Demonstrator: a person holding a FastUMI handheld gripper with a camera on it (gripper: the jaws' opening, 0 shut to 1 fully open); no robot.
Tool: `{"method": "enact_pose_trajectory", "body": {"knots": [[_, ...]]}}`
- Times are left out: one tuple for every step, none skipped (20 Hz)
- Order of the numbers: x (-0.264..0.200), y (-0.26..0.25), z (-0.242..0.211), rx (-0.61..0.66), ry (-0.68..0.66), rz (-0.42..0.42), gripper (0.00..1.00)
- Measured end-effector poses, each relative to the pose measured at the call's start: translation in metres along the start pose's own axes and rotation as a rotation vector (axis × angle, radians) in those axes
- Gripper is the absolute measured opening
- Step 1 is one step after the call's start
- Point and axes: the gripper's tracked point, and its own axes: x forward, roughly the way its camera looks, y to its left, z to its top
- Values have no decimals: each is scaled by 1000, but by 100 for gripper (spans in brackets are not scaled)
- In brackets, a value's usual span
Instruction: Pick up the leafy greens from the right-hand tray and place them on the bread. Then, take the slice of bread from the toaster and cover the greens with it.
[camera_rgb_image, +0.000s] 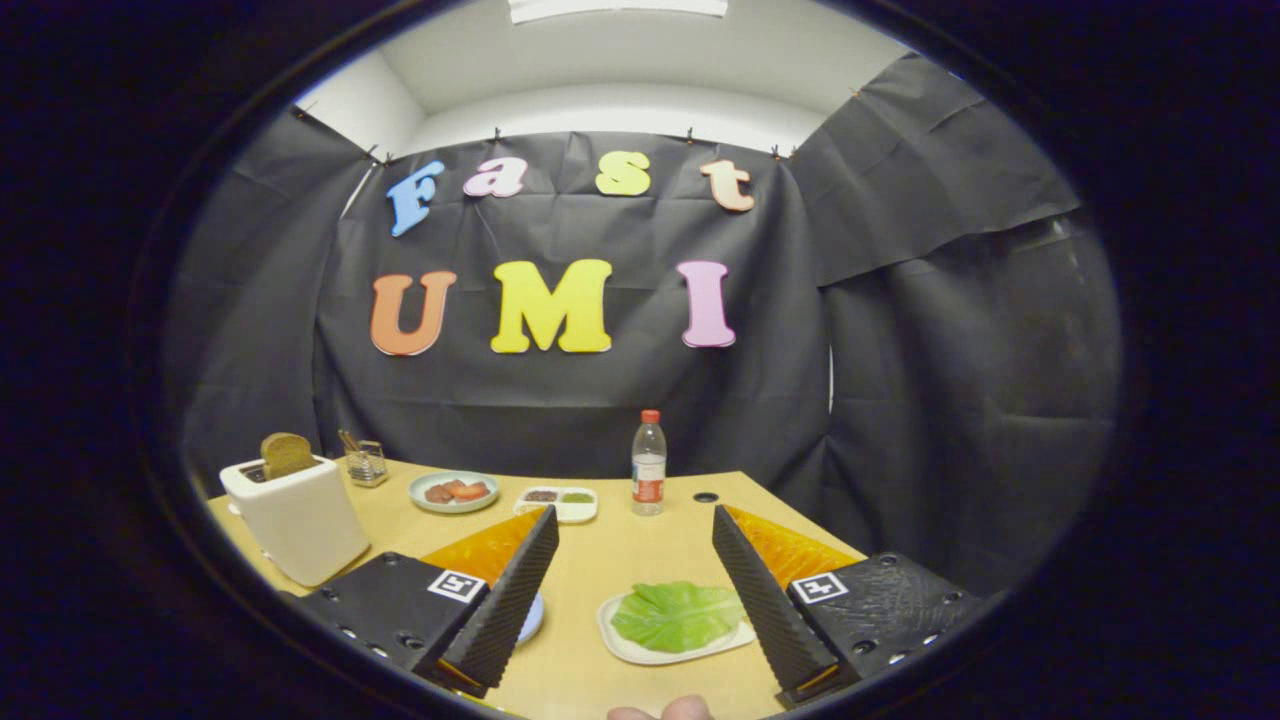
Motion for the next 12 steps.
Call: {"method": "enact_pose_trajectory", "body": {"knots": [[5, -12, -5, 8, 18, -14, 95], [11, -23, -12, 22, 49, -22, 95], [16, -31, -22, 40, 83, -24, 95], [21, -37, -32, 65, 120, -18, 95], [28, -42, -40, 99, 153, -6, 96], [35, -48, -49, 131, 191, -3, 96], [43, -56, -60, 161, 227, -7, 96], [51, -61, -69, 190, 263, -7, 96], [57, -65, -79, 215, 294, -10, 96], [63, -69, -90, 240, 329, -12, 96], [70, -72, -102, 270, 366, -15, 96], [74, -75, -113, 291, 399, -26, 96]]}}
